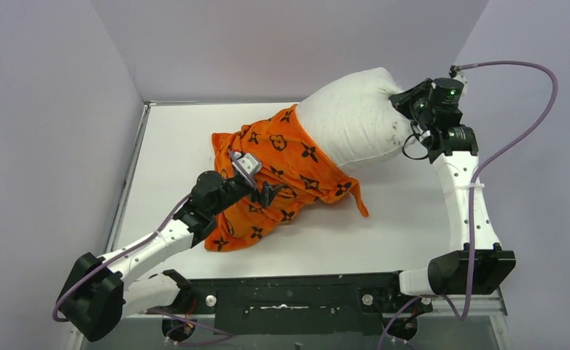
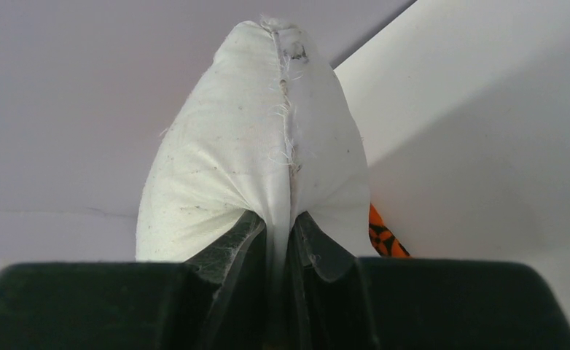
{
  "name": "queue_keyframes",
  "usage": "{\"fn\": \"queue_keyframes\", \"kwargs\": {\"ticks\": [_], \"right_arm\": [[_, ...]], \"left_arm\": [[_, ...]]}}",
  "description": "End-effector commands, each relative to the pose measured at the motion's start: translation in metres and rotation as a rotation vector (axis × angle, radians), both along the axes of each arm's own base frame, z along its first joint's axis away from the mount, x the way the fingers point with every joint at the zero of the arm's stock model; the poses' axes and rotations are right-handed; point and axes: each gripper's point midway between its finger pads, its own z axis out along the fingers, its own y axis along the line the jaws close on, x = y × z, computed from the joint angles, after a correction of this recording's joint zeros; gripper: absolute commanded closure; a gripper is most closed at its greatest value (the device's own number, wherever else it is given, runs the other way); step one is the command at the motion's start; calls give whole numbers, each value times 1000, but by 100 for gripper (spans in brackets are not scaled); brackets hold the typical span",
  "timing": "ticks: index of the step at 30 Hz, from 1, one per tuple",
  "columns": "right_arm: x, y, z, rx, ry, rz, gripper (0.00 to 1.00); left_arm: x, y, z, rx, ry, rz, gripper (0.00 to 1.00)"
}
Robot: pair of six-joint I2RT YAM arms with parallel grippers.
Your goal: Remove the pillowcase from the pillow
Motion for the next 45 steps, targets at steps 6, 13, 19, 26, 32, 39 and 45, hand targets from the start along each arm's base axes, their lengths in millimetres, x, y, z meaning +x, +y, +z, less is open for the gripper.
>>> {"fn": "queue_keyframes", "kwargs": {"ticks": [6,13,19,26,32,39,45], "right_arm": [[9,-6,105,-28,-289,-43,100],[4,-39,159,-33,-390,-100,100],[-5,-99,186,-37,-446,-225,100],[-37,-173,191,-17,-476,-354,100],[-56,-195,193,-35,-488,-412,100],[-56,-174,189,-51,-503,-350,100],[-44,-82,188,-257,-455,-249,100]], "left_arm": [[43,14,-62,159,99,205,61],[38,28,-88,159,167,272,100],[20,57,-128,183,300,385,100],[-7,86,-173,91,545,570,100],[-8,109,-188,19,675,760,100],[-4,104,-188,-15,740,765,79],[28,45,-60,-149,511,467,8]]}}
